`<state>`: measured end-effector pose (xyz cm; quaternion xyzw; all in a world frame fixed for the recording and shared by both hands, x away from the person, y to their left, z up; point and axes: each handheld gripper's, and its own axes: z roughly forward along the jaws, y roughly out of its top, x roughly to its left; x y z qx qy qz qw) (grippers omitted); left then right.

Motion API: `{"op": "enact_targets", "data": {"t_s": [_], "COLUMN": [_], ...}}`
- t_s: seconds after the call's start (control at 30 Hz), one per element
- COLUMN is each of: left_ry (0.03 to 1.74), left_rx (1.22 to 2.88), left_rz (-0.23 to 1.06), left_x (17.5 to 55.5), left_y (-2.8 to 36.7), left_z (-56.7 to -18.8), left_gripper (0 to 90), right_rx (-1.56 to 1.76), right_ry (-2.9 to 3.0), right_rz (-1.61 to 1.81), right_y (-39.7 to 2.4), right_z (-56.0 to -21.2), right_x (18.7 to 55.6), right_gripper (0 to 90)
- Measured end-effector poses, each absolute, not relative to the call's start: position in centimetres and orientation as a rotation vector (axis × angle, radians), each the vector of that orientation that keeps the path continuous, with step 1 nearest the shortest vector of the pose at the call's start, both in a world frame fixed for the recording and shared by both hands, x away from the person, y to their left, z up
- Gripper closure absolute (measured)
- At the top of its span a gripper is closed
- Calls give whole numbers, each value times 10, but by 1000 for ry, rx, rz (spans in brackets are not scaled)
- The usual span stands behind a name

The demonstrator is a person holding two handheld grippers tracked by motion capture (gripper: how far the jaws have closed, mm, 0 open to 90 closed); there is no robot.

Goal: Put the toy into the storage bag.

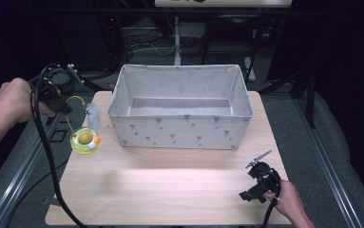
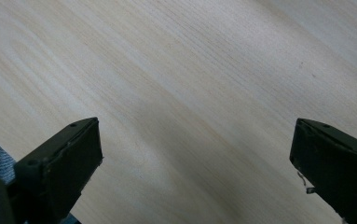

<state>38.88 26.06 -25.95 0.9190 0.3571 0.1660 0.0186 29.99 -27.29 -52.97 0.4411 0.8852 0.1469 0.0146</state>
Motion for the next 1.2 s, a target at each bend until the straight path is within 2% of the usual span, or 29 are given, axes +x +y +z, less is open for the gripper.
{"op": "enact_targets", "data": {"t_s": [1.2], "left_ry": [1126], "left_rx": [2865], "left_rz": [632], "left_x": [406], "left_y": [248], "left_z": [-195], "left_gripper": [879], "right_rx": [1377], "right_ry": [2754], "right_rz": [464], "right_y": [-273], "right_z": [-530], "right_x": [300], "right_gripper": [18]}}
